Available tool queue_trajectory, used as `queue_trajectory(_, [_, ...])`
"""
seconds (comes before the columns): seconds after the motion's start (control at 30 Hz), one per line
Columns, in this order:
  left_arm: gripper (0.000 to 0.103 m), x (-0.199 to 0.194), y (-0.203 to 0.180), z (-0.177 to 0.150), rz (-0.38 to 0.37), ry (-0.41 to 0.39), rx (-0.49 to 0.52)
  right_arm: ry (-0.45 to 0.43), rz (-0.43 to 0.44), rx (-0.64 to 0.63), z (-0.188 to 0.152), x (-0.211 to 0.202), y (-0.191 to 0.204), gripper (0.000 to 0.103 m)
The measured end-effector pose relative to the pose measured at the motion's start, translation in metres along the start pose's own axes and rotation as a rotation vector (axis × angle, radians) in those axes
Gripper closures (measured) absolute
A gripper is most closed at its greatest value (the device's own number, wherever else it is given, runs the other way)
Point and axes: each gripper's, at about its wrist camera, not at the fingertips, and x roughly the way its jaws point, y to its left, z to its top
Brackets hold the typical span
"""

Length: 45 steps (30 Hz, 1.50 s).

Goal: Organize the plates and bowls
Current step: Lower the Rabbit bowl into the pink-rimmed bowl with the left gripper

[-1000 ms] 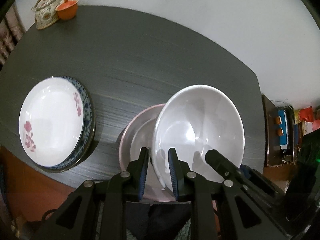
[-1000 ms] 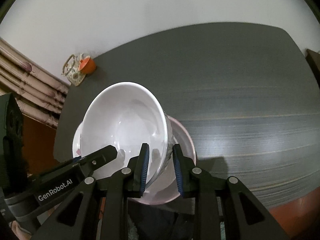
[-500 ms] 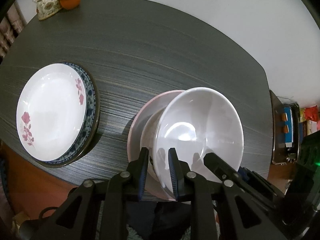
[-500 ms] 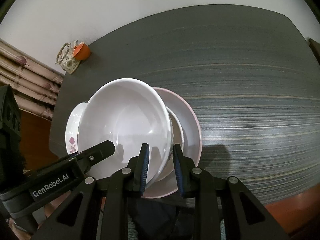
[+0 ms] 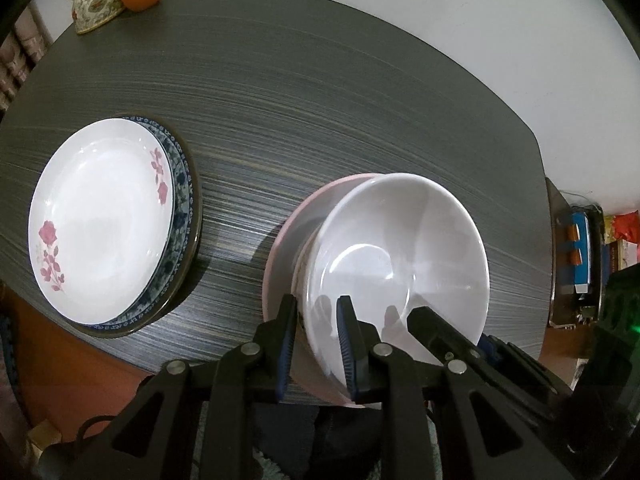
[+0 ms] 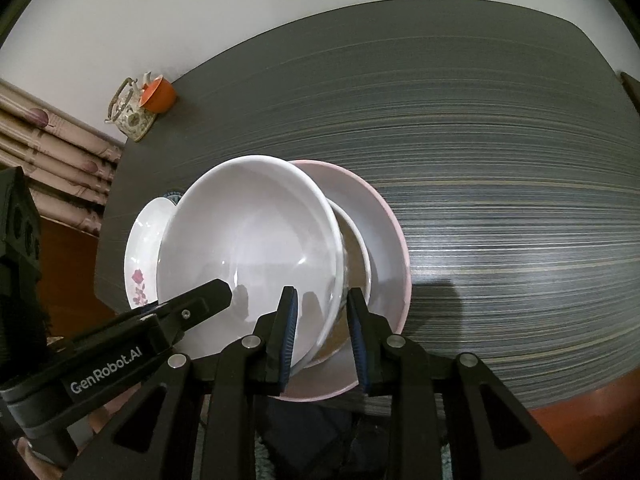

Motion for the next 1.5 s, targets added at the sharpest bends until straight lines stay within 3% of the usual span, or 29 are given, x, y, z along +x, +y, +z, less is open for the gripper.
queue_trajectory(0.97, [0.082, -0.009, -0.003, -0.001, 0.013, -0.021, 0.022, -0.015, -0.002, -0.008, -0.006, -0.004, 0.002, 0.07])
queue_trajectory(1.5, [0.081, -0.016, 0.004, 0.001, -0.025, -0.036, -0.002, -0.038, -0.005, -0.009, -0.01, -0.013, -0.003, 0.063])
